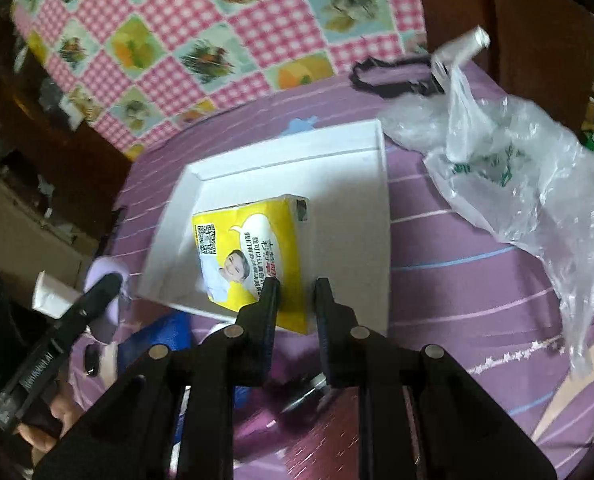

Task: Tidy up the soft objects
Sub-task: 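Lower the tissue pack into the white box, open right gripper while left carries soap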

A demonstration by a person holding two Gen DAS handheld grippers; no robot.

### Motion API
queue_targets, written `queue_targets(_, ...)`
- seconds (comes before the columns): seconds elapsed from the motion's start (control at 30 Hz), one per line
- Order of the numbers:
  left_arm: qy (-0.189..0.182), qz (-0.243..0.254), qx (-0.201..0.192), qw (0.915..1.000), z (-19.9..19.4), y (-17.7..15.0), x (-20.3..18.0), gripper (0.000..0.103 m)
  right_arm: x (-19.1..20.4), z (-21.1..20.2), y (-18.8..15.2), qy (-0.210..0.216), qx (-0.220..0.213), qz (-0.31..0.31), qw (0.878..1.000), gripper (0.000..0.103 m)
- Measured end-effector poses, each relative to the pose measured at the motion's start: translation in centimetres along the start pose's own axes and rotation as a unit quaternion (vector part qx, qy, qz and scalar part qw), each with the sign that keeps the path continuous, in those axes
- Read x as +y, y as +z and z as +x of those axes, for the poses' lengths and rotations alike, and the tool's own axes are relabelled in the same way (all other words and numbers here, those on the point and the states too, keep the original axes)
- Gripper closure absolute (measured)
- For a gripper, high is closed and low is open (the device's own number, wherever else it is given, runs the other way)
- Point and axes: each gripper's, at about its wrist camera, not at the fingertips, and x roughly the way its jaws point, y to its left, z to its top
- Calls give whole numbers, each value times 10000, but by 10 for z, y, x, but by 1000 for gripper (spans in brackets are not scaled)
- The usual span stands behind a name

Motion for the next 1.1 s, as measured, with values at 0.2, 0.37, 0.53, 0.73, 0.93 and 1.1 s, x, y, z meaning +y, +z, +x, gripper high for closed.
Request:
queue_targets(0.2, 630, 248, 444, 9967, 51, -6, 16, 81, -12, 26, -6, -216, 317, -114, 9992, 83)
queue_targets(0.37, 202, -210, 622, 9976, 56, -5, 38, 81, -5, 26, -9, -460, 344, -325, 9978, 83)
queue_targets(0.53, 149, -185, 269, 9994, 51, -8, 33, 81, -6, 29, -9, -519, 280, -185, 9981, 83)
queue_targets(0.73, -208, -304, -131, 9992, 42, 1, 36, 81, 3, 31, -8, -850, -39, -317, 9959, 83)
queue_targets(0.93, 248, -208, 425, 9986, 65, -3, 43, 81, -1, 37, -9, -767, 241, -314, 9963, 85)
queue_targets(1.1, 771, 292, 725, 9940, 68, -10, 29, 81, -1, 38, -11, -793, 216, -383, 9959, 86)
